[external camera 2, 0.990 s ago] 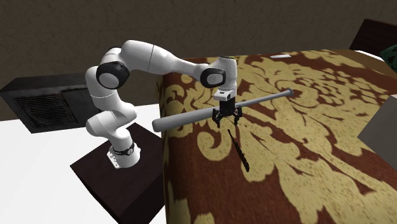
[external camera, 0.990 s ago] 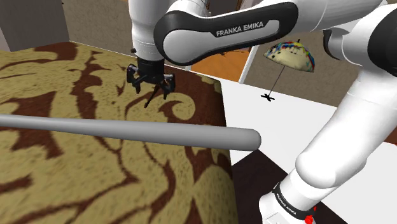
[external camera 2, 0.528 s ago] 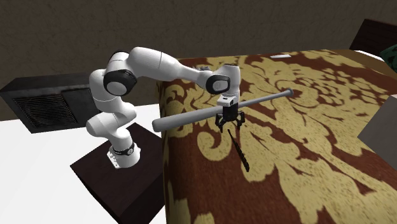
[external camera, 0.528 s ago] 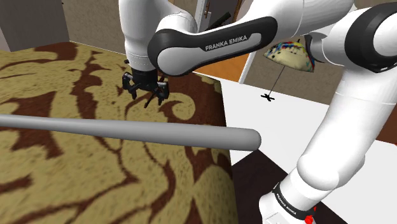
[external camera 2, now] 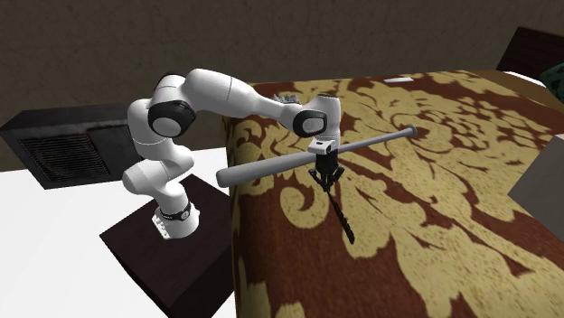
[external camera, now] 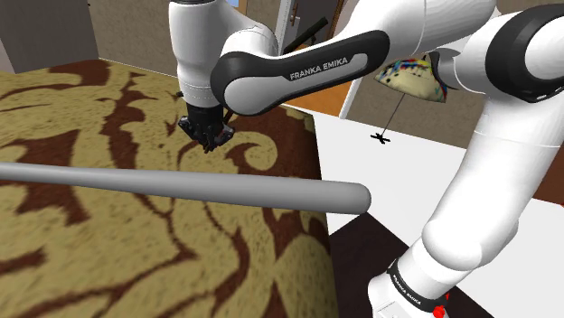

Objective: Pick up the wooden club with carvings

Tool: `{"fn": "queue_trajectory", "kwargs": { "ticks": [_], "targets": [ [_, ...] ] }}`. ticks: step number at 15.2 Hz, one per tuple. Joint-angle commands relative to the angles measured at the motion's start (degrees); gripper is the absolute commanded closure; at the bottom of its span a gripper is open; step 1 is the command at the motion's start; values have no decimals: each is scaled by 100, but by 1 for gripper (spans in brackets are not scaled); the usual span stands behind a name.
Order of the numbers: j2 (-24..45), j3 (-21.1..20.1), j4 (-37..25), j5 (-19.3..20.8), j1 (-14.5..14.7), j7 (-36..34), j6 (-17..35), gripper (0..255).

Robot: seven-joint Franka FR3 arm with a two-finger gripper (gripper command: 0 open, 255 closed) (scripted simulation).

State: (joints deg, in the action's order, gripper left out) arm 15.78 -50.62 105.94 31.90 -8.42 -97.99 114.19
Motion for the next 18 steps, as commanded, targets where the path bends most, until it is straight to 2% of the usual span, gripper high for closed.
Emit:
{"fn": "queue_trajectory", "kwargs": {
  "ticks": [1, 5, 18],
  "targets": [
    [3, 1, 1, 1, 1, -1, 0, 255],
    [-8, -1, 14, -6, -9, 5, 8, 255],
    [-331, -143, -649, -415, -82, 455, -762, 255]
  ]
}}
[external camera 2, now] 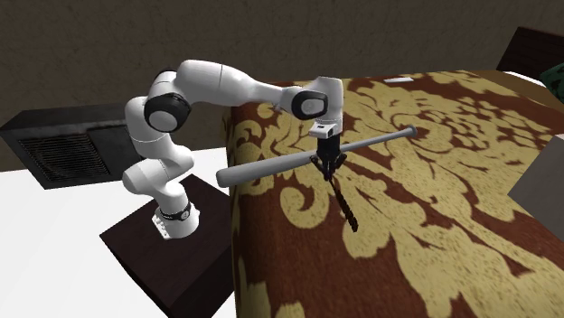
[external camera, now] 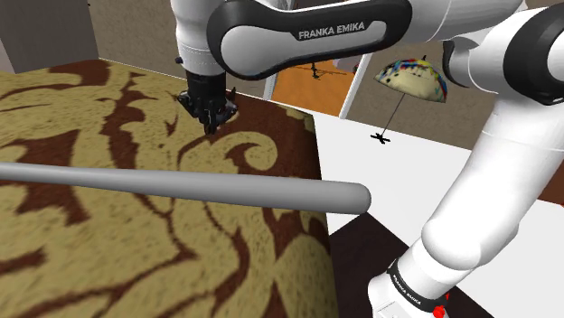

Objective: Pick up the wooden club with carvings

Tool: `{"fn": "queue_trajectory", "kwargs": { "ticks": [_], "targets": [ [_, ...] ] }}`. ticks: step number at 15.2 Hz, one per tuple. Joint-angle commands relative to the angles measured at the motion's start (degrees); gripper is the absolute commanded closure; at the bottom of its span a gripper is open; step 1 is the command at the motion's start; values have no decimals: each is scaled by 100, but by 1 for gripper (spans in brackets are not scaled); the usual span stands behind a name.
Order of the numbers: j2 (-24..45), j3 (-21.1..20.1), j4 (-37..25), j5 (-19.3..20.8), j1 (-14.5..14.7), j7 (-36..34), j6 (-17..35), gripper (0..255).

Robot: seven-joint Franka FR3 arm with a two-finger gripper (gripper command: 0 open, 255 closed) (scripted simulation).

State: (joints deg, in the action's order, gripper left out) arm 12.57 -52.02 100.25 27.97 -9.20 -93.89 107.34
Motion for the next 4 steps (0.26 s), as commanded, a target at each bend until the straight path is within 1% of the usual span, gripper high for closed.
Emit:
{"fn": "queue_trajectory", "kwargs": {
  "ticks": [1, 4],
  "targets": [
    [-25, -10, -142, -42, -3, 74, -143, 255],
    [-39, -17, -215, -64, -2, 106, -219, 255]
  ]
}}
